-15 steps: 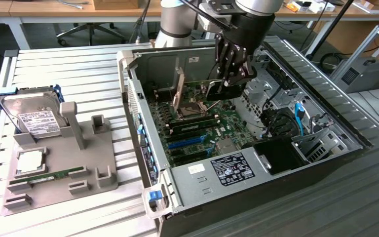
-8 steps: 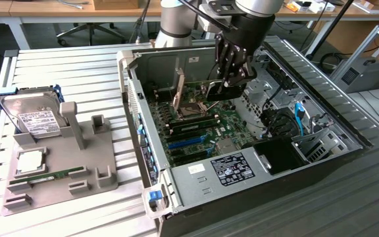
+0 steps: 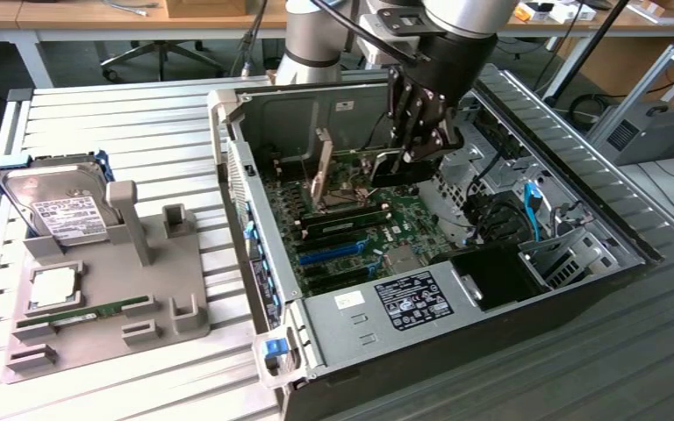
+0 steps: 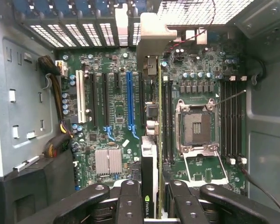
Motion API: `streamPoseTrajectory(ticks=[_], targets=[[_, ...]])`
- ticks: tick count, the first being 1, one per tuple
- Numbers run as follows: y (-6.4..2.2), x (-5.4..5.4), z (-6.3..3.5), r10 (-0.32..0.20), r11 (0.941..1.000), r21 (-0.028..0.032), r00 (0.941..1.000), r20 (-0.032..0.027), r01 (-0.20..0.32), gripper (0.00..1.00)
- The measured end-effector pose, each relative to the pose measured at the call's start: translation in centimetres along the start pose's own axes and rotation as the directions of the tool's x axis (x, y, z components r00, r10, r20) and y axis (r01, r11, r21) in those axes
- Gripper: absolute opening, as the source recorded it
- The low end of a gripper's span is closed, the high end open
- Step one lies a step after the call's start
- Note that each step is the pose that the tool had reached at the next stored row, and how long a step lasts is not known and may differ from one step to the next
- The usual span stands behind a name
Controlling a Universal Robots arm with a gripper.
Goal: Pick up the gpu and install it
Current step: 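Insert the gpu into the slot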
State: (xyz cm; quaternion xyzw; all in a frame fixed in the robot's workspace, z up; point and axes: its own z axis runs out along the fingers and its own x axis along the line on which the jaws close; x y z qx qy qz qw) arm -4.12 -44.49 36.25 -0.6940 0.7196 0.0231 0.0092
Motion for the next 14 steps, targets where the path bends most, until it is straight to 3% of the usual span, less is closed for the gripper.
streamPoseTrajectory(ticks=[4,9,14], targets=[[-0.01,0.70,-0.03,0.000,1.0000,-0.0001,1.0000,0.0014,0.000,0.27],[-0.01,0.71,-0.02,0.000,1.0000,-0.0002,1.0000,0.0013,0.000,0.27],[0.02,0.75,0.91,0.000,1.0000,-0.0001,1.0000,0.0015,0.000,0.27]])
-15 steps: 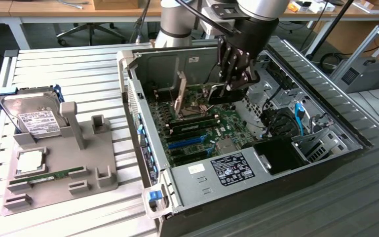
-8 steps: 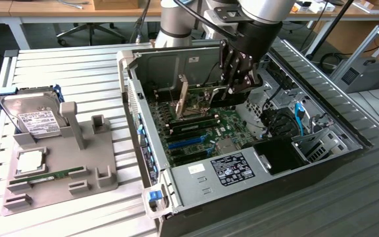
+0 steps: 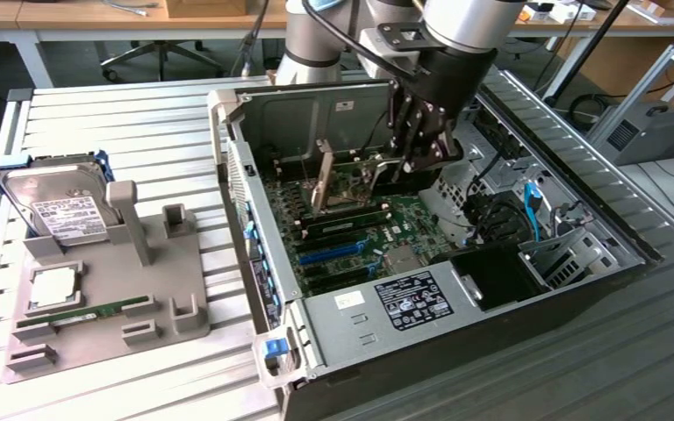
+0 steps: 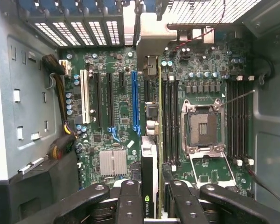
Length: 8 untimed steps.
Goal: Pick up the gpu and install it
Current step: 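Insert the gpu into the slot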
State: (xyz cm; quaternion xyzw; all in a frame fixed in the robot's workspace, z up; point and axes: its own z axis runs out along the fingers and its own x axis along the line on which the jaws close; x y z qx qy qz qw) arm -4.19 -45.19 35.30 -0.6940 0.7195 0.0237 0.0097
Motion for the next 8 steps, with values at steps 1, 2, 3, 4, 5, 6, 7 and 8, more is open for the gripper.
streamPoseTrajectory(ticks=[1,2,3,4,5,6,7,8], targets=[[0.00,0.01,0.29,0.000,1.0000,0.0000,1.0000,-0.0001,0.000,0.27],[0.01,0.03,0.60,0.000,1.0000,0.0000,1.0000,-0.0001,0.000,0.27],[0.00,0.04,0.88,0.000,1.0000,0.0000,1.0000,0.0000,0.000,0.27],[0.01,0.04,0.91,0.000,1.0000,-0.0001,1.0000,-0.0003,0.000,0.27],[0.01,0.04,0.92,0.000,1.0000,-0.0001,1.0000,-0.0002,0.000,0.27],[0.00,0.04,0.92,0.000,1.0000,0.0000,1.0000,-0.0001,0.000,0.27],[0.01,0.04,0.92,0.000,1.0000,0.0000,1.0000,-0.0001,0.000,0.27],[0.01,0.04,0.93,0.000,1.0000,0.0000,1.0000,-0.0001,0.000,0.27]])
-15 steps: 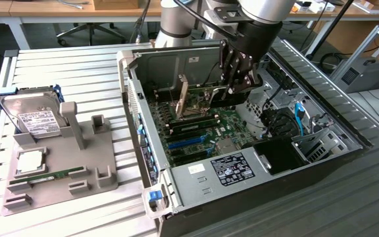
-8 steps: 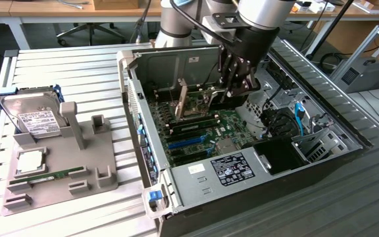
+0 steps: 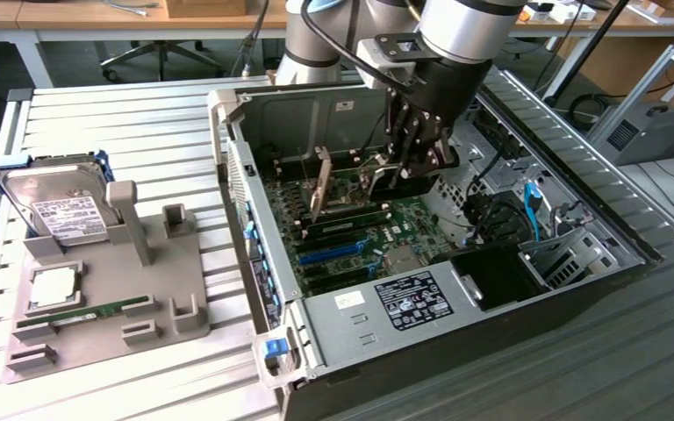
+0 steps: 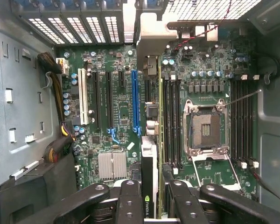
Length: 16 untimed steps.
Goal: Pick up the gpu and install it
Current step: 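Insert the gpu into the slot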
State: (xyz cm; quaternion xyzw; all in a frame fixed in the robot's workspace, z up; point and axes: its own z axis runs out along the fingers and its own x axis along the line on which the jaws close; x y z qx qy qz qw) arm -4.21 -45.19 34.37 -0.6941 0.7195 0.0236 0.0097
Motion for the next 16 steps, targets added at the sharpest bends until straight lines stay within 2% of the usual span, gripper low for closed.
streamPoseTrajectory(ticks=[16], targets=[[-0.01,0.02,0.45,0.000,1.0000,0.0000,1.0000,0.0001,0.000,0.27]])
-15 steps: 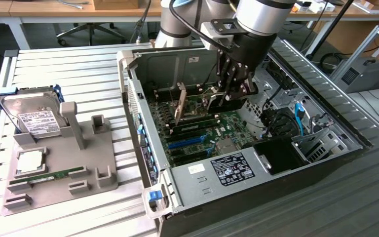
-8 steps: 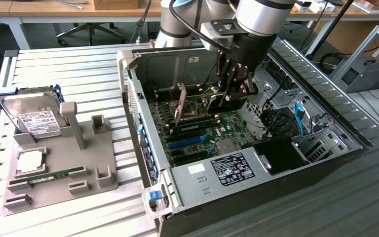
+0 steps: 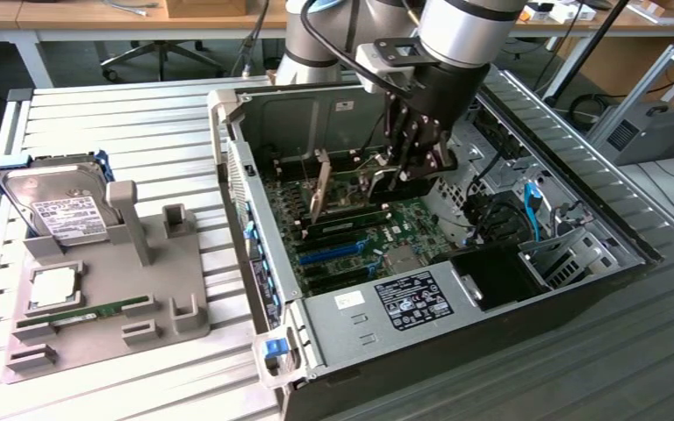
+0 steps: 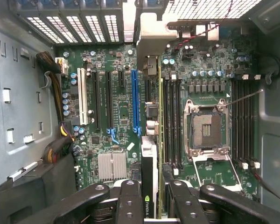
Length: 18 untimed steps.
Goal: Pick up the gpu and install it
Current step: 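Insert the gpu into the slot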
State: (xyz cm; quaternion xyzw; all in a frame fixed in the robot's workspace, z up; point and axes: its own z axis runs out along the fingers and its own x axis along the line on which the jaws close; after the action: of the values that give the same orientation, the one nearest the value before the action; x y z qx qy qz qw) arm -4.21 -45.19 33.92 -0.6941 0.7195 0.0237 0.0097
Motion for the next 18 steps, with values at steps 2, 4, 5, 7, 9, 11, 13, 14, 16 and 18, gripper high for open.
streamPoseTrajectory(ticks=[2,4,5,7,9,11,13,14,16,18], targets=[[0.00,0.0,0.18,0.000,1.0000,0.0000,1.0000,0.0000,0.000,0.27],[0.00,0.0,0.40,0.000,1.0000,0.0000,1.0000,-0.0001,0.000,0.27],[0.00,0.0,0.46,0.000,1.0000,0.0000,1.0000,-0.0001,0.000,0.27],[0.03,0.0,0.62,0.000,1.0000,0.0000,1.0000,-0.0002,0.000,0.27],[0.09,0.0,0.78,0.000,1.0000,0.0000,1.0000,-0.0001,0.000,0.27],[0.14,0.1,0.95,0.000,1.0000,0.0000,1.0000,-0.0002,0.000,0.27],[0.18,0.1,1.09,0.000,1.0000,0.0000,1.0000,-0.0001,0.000,0.27],[0.19,0.1,1.15,0.000,1.0000,0.0000,1.0000,-0.0001,0.000,0.27],[0.21,0.1,1.24,0.000,1.0000,-0.0001,1.0000,-0.0002,0.000,0.27],[0.21,0.1,1.29,0.000,1.0000,-0.0001,1.0000,-0.0003,0.000,0.27]])
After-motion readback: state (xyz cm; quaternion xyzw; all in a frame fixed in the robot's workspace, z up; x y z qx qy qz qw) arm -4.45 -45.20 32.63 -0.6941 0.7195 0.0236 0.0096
